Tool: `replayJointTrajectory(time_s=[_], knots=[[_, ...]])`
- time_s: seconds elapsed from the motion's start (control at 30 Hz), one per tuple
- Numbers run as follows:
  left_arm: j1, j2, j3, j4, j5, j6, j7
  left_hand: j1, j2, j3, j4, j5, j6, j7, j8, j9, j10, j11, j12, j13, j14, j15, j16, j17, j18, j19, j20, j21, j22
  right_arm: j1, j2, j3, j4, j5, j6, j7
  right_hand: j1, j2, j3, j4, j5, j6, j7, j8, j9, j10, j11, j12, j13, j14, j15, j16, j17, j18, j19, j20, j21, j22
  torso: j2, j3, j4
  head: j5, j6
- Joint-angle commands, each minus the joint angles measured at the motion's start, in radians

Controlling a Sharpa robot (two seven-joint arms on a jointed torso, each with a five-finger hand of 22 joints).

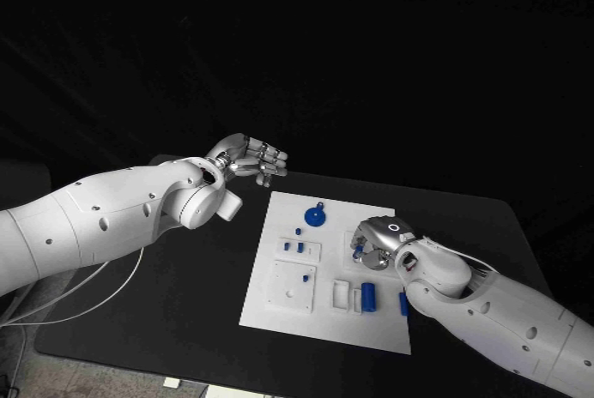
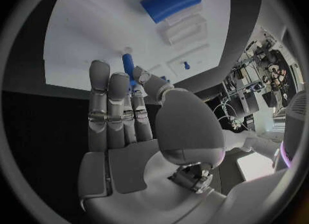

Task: Assemble the parts on the task board

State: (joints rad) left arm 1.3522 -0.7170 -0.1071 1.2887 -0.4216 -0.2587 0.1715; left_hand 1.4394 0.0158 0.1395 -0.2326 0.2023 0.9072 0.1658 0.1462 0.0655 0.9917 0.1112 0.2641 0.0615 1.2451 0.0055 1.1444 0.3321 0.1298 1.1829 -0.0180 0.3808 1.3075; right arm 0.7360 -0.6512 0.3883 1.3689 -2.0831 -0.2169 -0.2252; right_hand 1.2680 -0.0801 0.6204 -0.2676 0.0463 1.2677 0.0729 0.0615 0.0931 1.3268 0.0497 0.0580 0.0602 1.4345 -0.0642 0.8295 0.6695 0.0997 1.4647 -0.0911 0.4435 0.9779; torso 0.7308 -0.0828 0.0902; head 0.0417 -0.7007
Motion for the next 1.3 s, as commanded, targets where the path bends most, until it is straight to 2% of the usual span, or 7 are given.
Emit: replayJointTrajectory(time_s=[0.03, 0.23, 0.57, 0.73, 0.93, 1.07, 1.3], knots=[[0.0, 0.0, 0.001, 0.001, 0.006, 0.01, 0.002, 0.003, 0.009, 0.004, -0.001, 0.006, -0.007, -0.003, 0.006, -0.001, 0.003, 0.003, -0.005, 0.0, 0.003, 0.001, -0.003, 0.002, 0.008, 0.0, 0.0, 0.002, 0.02, 0.001, -0.008, 0.01, 0.026, 0.065, -0.036, -0.005, 0.002, 0.0, 0.005, 0.0, 0.002, 0.008, 0.001, 0.003, 0.001, 0.057, -0.034, 0.004, 0.004, 0.002, -0.009, -0.005, 0.001, 0.02, 0.024, -0.007, -0.001, 0.001, 0.001, 0.0001, -0.0008, 0.011, 0.006], [0.0, 0.0, 0.0, 0.0, 0.006, 0.011, 0.003, 0.003, 0.009, 0.004, -0.001, 0.006, -0.007, -0.003, 0.006, -0.001, 0.003, 0.003, -0.005, 0.0, 0.003, 0.001, -0.003, 0.002, 0.008, 0.0, 0.0, 0.002, 0.02, 0.001, -0.022, 0.026, 0.093, 0.107, -0.033, -0.005, 0.002, -0.002, 0.008, 0.002, 0.002, 0.01, 0.001, 0.003, 0.002, 0.059, -0.035, 0.003, 0.004, 0.003, -0.009, -0.01, 0.009, 0.02, 0.026, -0.007, -0.006, 0.01, -0.001, -0.0005, -0.0028, 0.034, 0.012], [0.0, 0.018, -0.001, -0.008, 0.012, -0.014, 0.025, -0.001, 0.014, 0.015, -0.001, 0.011, 0.008, -0.009, 0.013, -0.001, 0.036, -0.008, 0.002, 0.0, 0.015, -0.006, 0.0, 0.002, 0.006, 0.006, -0.006, 0.008, 0.02, 0.001, 0.027, 0.026, 0.127, 0.136, 0.004, 0.031, 0.001, 0.005, 0.003, 0.003, 0.002, 0.006, 0.002, 0.003, 0.003, 0.054, -0.033, 0.003, 0.004, 0.003, -0.008, -0.018, 0.012, 0.02, 0.025, -0.006, -0.016, 0.014, -0.001, -0.0026, 0.0021, 0.069, 0.009], [-0.001, 0.037, -0.001, -0.019, 0.021, -0.015, 0.03, -0.005, 0.019, 0.02, 0.0, 0.012, 0.019, -0.012, 0.015, -0.001, 0.057, -0.014, 0.002, 0.0, 0.017, -0.009, -0.002, 0.002, 0.003, 0.006, -0.009, 0.007, 0.02, 0.0, 0.057, 0.002, 0.144, 0.117, 0.011, 0.045, 0.0, 0.009, 0.0, 0.001, 0.002, 0.004, 0.002, 0.003, 0.004, 0.052, -0.033, 0.003, 0.004, 0.004, -0.008, -0.022, 0.014, 0.022, 0.026, -0.006, -0.02, 0.017, 0.0, -0.0016, 0.005, 0.09, 0.004], [-0.003, 0.069, -0.001, -0.034, 0.028, -0.01, 0.031, -0.009, 0.025, 0.025, 0.003, 0.014, 0.025, -0.014, 0.012, -0.001, 0.078, -0.02, -0.004, 0.0, 0.015, -0.014, -0.017, -0.004, -0.003, 0.006, -0.014, 0.004, 0.018, -0.004, 0.102, -0.035, 0.143, 0.091, 0.014, 0.06, 0.0, 0.011, 0.0, -0.001, 0.003, 0.003, 0.003, 0.003, 0.005, 0.052, -0.032, 0.003, 0.004, 0.004, -0.007, -0.023, 0.014, 0.023, 0.027, -0.005, -0.023, 0.017, 0.0, -0.0023, -0.0008, 0.115, 0.003], [-0.006, 0.083, -0.001, -0.039, 0.031, -0.006, 0.034, -0.01, 0.027, 0.026, 0.003, 0.014, 0.025, -0.014, 0.009, -0.001, 0.084, -0.022, -0.009, 0.0, 0.021, -0.016, -0.025, -0.007, -0.006, 0.009, -0.016, 0.001, 0.018, -0.015, 0.136, -0.048, 0.133, 0.074, 0.015, 0.067, -0.002, 0.014, 0.0, -0.003, 0.003, 0.002, 0.003, 0.003, 0.006, 0.051, -0.032, 0.003, 0.004, 0.005, -0.007, -0.026, 0.015, 0.025, 0.029, -0.005, -0.026, 0.019, 0.0, -0.0019, 0.0025, 0.125, -0.002], [-0.007, 0.098, -0.001, -0.051, 0.035, 0.0, 0.033, -0.014, 0.028, 0.026, 0.004, 0.014, 0.027, -0.015, 0.007, -0.001, 0.089, -0.023, -0.014, 0.0, 0.026, -0.017, -0.028, -0.006, -0.007, 0.014, -0.018, -0.003, 0.017, -0.031, 0.177, -0.069, 0.109, 0.054, 0.014, 0.065, -0.004, 0.016, 0.0, -0.006, 0.003, 0.002, 0.003, 0.003, 0.008, 0.051, -0.032, 0.003, 0.004, 0.006, -0.007, -0.028, 0.015, 0.027, 0.031, -0.005, -0.029, 0.021, 0.0, -0.0033, 0.0021, 0.136, -0.011]])
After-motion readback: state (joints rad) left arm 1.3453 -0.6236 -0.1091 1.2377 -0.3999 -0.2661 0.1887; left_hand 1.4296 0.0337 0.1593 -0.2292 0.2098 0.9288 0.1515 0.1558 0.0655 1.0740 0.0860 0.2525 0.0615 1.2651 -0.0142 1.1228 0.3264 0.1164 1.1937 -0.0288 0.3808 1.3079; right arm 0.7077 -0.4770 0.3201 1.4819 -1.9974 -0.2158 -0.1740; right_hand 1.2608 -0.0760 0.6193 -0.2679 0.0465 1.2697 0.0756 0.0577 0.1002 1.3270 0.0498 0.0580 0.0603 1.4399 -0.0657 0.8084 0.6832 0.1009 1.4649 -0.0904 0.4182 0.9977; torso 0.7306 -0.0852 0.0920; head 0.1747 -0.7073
